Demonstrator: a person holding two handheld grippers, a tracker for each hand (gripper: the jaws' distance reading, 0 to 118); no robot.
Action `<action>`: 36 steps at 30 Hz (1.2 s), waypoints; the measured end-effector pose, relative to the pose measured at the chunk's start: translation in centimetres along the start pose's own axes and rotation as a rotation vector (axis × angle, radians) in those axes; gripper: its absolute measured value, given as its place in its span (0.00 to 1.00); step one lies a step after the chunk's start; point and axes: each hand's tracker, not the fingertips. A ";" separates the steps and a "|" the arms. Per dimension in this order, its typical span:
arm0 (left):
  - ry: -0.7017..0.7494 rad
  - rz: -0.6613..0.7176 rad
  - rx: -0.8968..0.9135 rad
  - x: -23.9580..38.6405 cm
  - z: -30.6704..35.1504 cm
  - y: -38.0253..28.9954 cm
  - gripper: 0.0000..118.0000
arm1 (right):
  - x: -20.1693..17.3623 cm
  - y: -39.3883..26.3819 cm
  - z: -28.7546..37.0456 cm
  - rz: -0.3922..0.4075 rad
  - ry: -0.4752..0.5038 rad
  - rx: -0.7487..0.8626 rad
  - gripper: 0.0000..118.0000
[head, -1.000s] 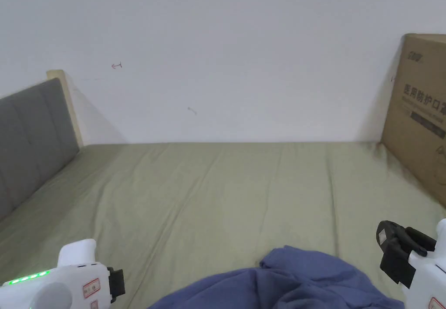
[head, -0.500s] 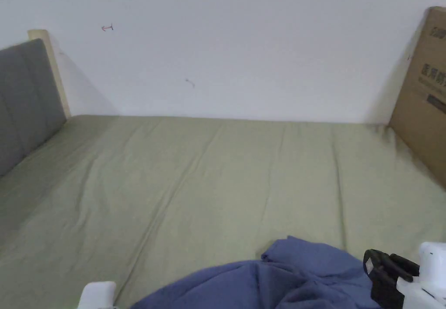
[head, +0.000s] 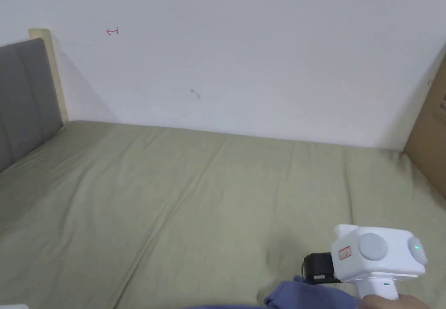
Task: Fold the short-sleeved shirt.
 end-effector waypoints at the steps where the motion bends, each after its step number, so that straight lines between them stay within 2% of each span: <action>1: 0.004 -0.003 -0.011 -0.1 0.0 -0.1 0.01 | 0.2 0.3 -1.4 0.018 -0.034 -0.042 0.90; 3: 0.016 0.001 -0.021 -0.5 -0.2 -0.2 0.01 | 0.7 0.4 -4.1 0.048 -0.134 -0.121 0.88; 4: 0.015 0.004 -0.025 -0.7 -0.2 -0.3 0.01 | 1.0 0.2 -4.7 0.036 -0.151 -0.138 0.86; 5: 0.015 0.011 -0.031 -0.9 -0.3 -0.5 0.01 | 1.4 -0.1 -4.6 0.010 -0.098 -0.143 0.77; 6: 0.017 0.017 -0.036 -1.0 -0.4 -0.5 0.01 | 1.8 -0.5 -3.7 -0.039 -0.016 -0.103 0.60; 7: 0.019 0.024 -0.040 -1.1 -0.6 -0.5 0.01 | 1.8 -0.9 -2.6 -0.047 0.037 -0.063 0.28; 8: 0.018 0.035 -0.041 -1.3 -0.7 -0.6 0.01 | 1.6 -1.1 -1.8 -0.002 -0.019 -0.061 0.02; 9: 0.016 0.043 -0.040 -1.4 -0.7 -0.6 0.01 | 1.7 -1.3 -0.8 0.081 -0.073 -0.031 0.02; 10: 0.017 0.049 -0.035 -1.4 -0.6 -0.6 0.01 | 2.0 -1.5 0.4 0.114 -0.106 0.012 0.02; 11: 0.020 0.054 -0.022 -1.3 -0.4 -0.5 0.01 | 2.7 -2.0 2.3 0.098 -0.004 0.063 0.02; 12: 0.018 0.061 -0.003 -1.3 0.0 -0.2 0.01 | 3.6 -2.2 4.5 0.052 0.034 0.120 0.02; 14: -0.006 0.087 0.040 -1.3 0.8 0.7 0.01 | 5.3 -2.8 8.7 -0.042 0.034 0.230 0.02; 16: -0.013 0.084 0.077 -1.1 1.9 2.0 0.01 | 7.5 -4.2 13.3 -0.089 0.076 0.302 0.02; 19: 0.002 0.032 0.142 -1.2 3.7 4.1 0.01 | 10.2 -6.3 19.9 -0.124 0.028 0.422 0.02; 24: -0.068 -0.056 0.227 1.2 6.8 9.0 0.01 | 13.4 -9.9 28.8 -0.201 0.089 0.539 0.02; 27: -0.082 -0.165 0.290 4.0 8.4 12.2 0.01 | 14.3 -11.3 33.0 -0.250 0.184 0.604 0.02; 28: -0.083 -0.191 0.305 4.5 8.7 13.3 0.01 | 13.3 -11.9 34.5 -0.263 0.193 0.625 0.02; 36: -0.154 -0.254 0.360 8.4 10.5 23.2 0.01 | 15.0 -10.5 42.8 -0.317 0.229 0.778 0.02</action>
